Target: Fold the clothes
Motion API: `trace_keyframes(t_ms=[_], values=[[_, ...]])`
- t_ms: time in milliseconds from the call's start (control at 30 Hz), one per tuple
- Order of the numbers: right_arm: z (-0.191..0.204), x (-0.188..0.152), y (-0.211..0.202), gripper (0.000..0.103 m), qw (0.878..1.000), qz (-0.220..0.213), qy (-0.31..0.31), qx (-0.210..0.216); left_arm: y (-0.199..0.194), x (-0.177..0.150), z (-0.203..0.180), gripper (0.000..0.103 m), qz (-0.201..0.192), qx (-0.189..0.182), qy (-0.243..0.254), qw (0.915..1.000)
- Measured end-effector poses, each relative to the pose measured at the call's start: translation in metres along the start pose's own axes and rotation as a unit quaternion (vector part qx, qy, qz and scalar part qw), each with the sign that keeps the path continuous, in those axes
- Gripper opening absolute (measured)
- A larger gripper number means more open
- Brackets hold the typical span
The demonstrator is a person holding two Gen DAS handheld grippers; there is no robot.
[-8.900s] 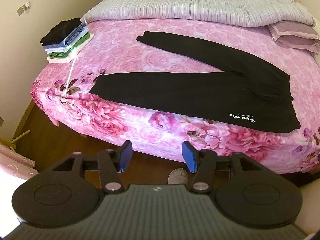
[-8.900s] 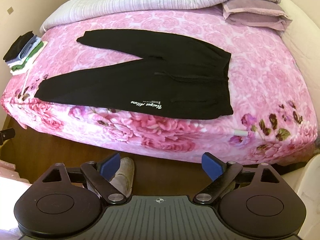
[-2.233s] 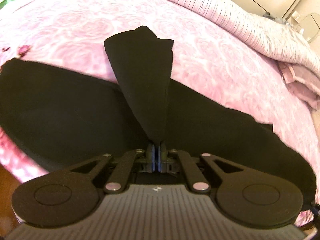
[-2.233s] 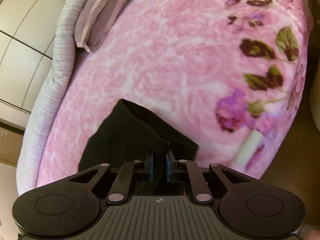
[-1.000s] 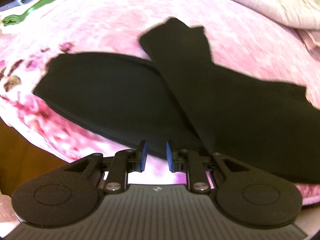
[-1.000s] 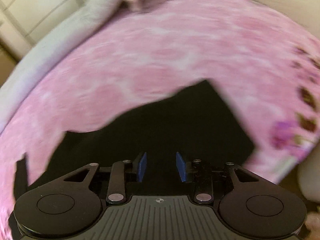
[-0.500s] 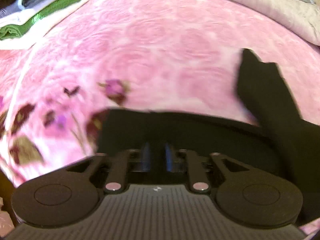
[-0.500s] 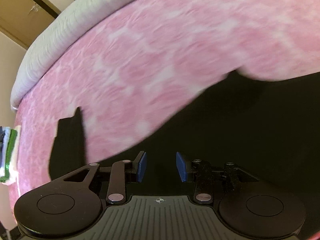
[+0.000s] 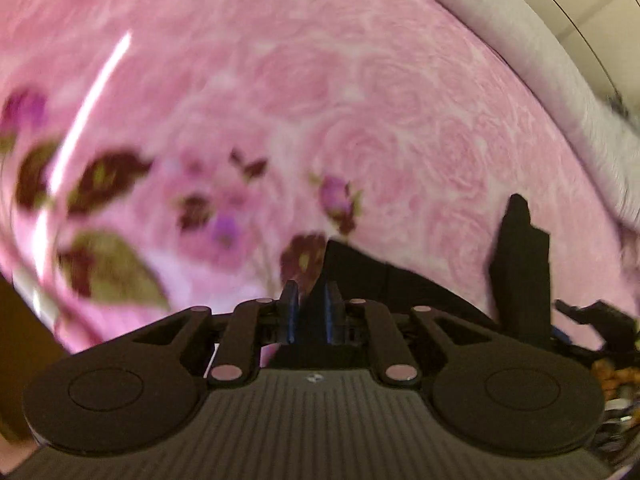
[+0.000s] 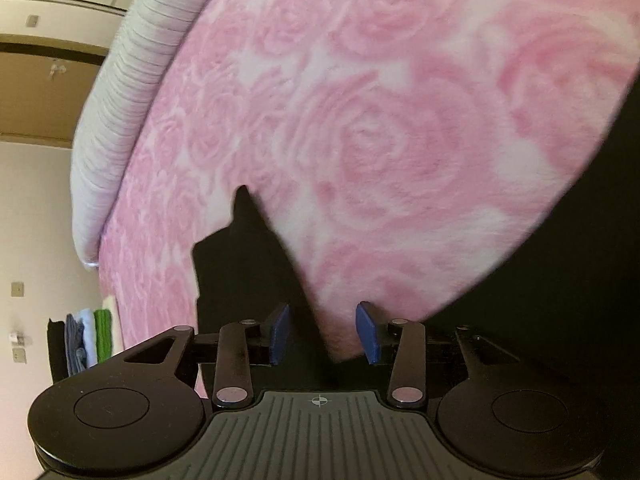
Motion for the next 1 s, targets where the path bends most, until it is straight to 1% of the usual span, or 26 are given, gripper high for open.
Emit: trace_keyframes(t_ms=[33,100,133,167,200,233,267,300,367,400,433,467,500,533,600,667,733,800,833,867,900,933,1000], values=[[0.012,-0.003,0.002,0.001,0.999,0.000,-0.034,-0.013,-0.002,-0.002,0.006,0.009,0.001,-0.002,-0.011,0.9999],[0.044,-0.018,-0.001,0.001,0.993,-0.015,-0.115,-0.027,-0.008,-0.006,0.013,0.009,-0.002,-0.002,-0.026,0.9997],[0.066,-0.032,-0.006,0.001,0.985,-0.021,-0.171,-0.027,-0.013,-0.008,0.016,0.009,-0.006,-0.003,-0.031,0.9995],[0.088,-0.050,-0.010,0.001,0.973,-0.023,-0.228,-0.029,-0.018,-0.010,0.018,0.009,-0.010,-0.004,-0.036,0.9993],[0.107,-0.068,-0.010,0.001,0.960,-0.015,-0.278,-0.028,-0.022,-0.012,0.021,0.009,-0.014,-0.005,-0.040,0.9991],[0.124,-0.091,-0.006,0.001,0.945,0.003,-0.327,-0.025,-0.027,-0.014,0.023,0.009,-0.019,-0.005,-0.045,0.9988],[0.142,-0.114,-0.001,0.001,0.927,0.021,-0.375,-0.021,-0.032,-0.016,0.025,0.009,-0.023,-0.003,-0.049,0.9985],[0.155,-0.136,0.005,0.002,0.909,0.045,-0.415,-0.023,-0.035,-0.018,0.027,0.009,-0.026,-0.003,-0.051,0.9983],[0.167,-0.180,0.025,0.009,0.876,0.108,-0.468,-0.045,-0.041,-0.022,0.030,0.009,-0.028,0.000,-0.058,0.9979],[0.167,-0.197,0.032,0.019,0.861,0.124,-0.488,-0.066,-0.042,-0.023,0.031,0.009,-0.029,0.001,-0.060,0.9978],[0.164,-0.211,0.039,0.025,0.849,0.132,-0.504,-0.088,-0.043,-0.025,0.032,0.010,-0.029,0.000,-0.063,0.9976],[0.160,-0.218,0.043,0.034,0.842,0.136,-0.511,-0.105,-0.044,-0.027,0.033,0.010,-0.029,0.000,-0.063,0.9976],[0.154,-0.221,0.043,0.037,0.842,0.136,-0.509,-0.118,-0.044,-0.029,0.033,0.011,-0.028,-0.001,-0.062,0.9977],[0.147,-0.220,0.040,0.038,0.847,0.133,-0.498,-0.127,-0.043,-0.030,0.032,0.011,-0.027,-0.001,-0.060,0.9978],[0.128,-0.211,0.028,0.039,0.865,0.121,-0.465,-0.144,-0.040,-0.034,0.030,0.012,-0.023,-0.004,-0.056,0.9982],[0.109,-0.196,0.015,0.039,0.886,0.099,-0.417,-0.177,-0.035,-0.038,0.026,0.012,-0.014,-0.012,-0.051,0.9985],[0.088,-0.181,-0.002,0.039,0.904,0.075,-0.365,-0.209,-0.029,-0.040,0.020,0.012,-0.008,-0.025,-0.049,0.9985],[0.069,-0.168,-0.020,0.039,0.918,0.048,-0.317,-0.235,-0.021,-0.040,0.013,0.013,-0.004,-0.048,-0.056,0.9973],[0.059,-0.165,-0.033,0.039,0.922,0.033,-0.299,-0.243,-0.017,-0.039,0.010,0.013,-0.004,-0.059,-0.060,0.9964],[0.050,-0.163,-0.043,0.039,0.924,0.018,-0.291,-0.249,-0.014,-0.038,0.007,0.013,-0.008,-0.065,-0.062,0.9959],[0.044,-0.161,-0.053,0.039,0.921,0.001,-0.293,-0.255,-0.011,-0.037,0.003,0.015,-0.013,-0.068,-0.063,0.9956],[0.038,-0.159,-0.062,0.039,0.914,-0.021,-0.305,-0.266,-0.009,-0.037,-0.001,0.016,-0.020,-0.068,-0.061,0.9956],[0.029,-0.154,-0.080,0.039,0.891,-0.074,-0.336,-0.295,-0.006,-0.040,-0.009,0.017,-0.035,-0.063,-0.049,0.9962]])
Point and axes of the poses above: each gripper's, at about its wrist camera, not at the fingertips, and y roughly the way its jaws point, z to its left, x to its top, the point moved 2 cm from there along y, roughly the way its jaws point, and after that the axes turned 12 degrees about z, right-handed, at the moved point
